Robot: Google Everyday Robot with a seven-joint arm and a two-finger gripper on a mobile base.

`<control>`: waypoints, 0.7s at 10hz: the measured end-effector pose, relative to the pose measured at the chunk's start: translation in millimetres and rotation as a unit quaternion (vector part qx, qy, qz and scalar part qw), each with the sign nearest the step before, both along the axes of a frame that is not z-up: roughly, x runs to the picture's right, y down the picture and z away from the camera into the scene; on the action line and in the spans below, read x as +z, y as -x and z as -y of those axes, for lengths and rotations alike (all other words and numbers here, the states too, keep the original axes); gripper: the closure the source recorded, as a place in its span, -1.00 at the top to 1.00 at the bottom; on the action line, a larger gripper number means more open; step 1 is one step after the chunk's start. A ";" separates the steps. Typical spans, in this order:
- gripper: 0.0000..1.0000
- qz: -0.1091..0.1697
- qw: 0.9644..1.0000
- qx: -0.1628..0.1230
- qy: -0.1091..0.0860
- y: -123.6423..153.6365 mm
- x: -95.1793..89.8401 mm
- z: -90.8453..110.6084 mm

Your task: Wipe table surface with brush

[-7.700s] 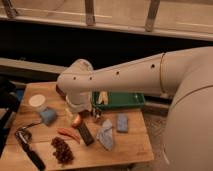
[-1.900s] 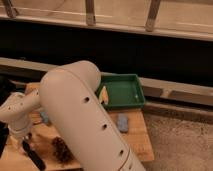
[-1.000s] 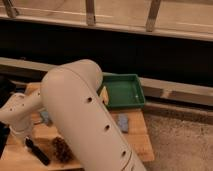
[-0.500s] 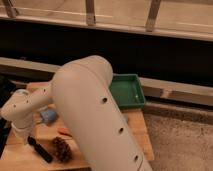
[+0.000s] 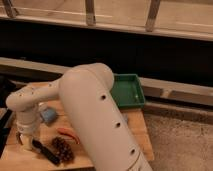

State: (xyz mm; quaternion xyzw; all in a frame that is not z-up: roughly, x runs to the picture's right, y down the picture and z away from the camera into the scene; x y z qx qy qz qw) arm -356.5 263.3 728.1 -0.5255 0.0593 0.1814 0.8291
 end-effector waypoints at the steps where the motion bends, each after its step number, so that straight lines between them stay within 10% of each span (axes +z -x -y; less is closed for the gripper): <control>1: -1.00 -0.007 1.000 -0.016 0.011 -3.4 0.7 -6.2; 7: -1.00 -0.012 0.999 -0.021 -0.033 26.0 8.6 4.3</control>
